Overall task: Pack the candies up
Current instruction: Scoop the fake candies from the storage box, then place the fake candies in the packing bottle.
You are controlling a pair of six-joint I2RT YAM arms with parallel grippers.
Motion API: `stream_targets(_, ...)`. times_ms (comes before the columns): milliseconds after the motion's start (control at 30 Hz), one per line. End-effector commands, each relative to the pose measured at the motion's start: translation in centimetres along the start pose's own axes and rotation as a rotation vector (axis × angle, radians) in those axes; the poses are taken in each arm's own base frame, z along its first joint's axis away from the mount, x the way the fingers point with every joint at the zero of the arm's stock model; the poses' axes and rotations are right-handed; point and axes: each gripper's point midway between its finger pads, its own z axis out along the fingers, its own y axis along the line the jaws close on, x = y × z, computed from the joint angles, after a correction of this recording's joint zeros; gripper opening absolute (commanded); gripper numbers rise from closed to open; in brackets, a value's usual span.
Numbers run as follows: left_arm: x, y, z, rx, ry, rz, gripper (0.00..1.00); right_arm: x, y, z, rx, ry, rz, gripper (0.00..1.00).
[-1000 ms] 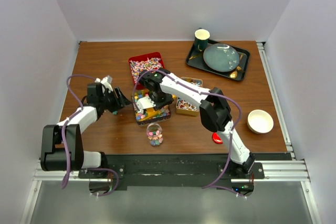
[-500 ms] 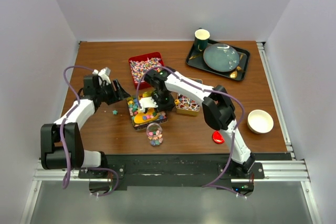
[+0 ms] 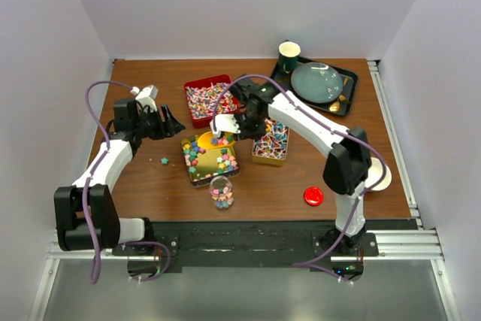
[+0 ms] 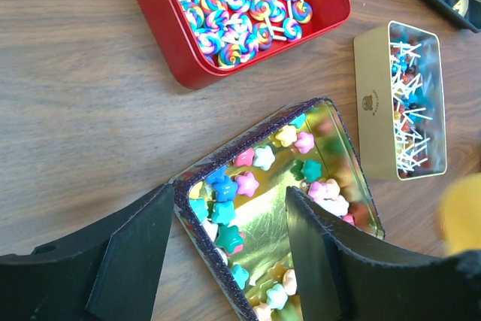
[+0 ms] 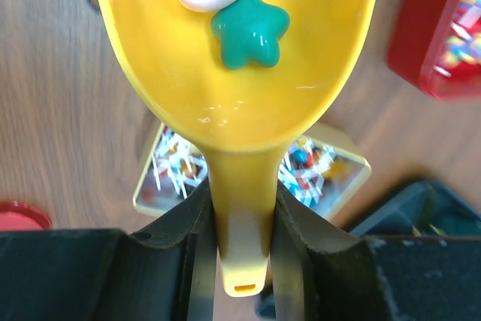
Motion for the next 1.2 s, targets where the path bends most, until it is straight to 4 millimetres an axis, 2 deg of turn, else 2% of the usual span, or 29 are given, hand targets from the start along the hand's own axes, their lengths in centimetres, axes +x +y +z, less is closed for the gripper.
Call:
stream_targets(0,-1.8,-0.1,-0.6,-0.003,-0.068,0.073,0.66,0.9,0.4,-3.7,0.058,0.049,-0.042,0.0)
stream_targets(233,-0.5,1.0,-0.4,-0.048,-0.046,0.043,0.66,2.7,1.4,-7.6,0.077,0.166,-0.148,0.0)
stream_targets(433,-0.4,1.3,-0.2,-0.059,-0.056,0.028,0.66,3.4,2.4,-9.5,0.078,0.292,-0.233,0.0)
stream_targets(700,-0.6,1.4,-0.3,-0.062,-0.08,0.031,0.67,1.9,3.7,-10.7,0.104,0.374,-0.349,0.0)
stream_targets(900,-1.1,1.3,-0.2,-0.056,-0.097,0.03,0.67,1.8,4.9,-11.2,0.106,0.466,-0.434,0.0)
stream_targets(1167,-1.4,1.1,-0.3,-0.051,-0.114,0.03,0.67,1.7,5.2,-11.6,0.115,0.542,-0.482,0.0)
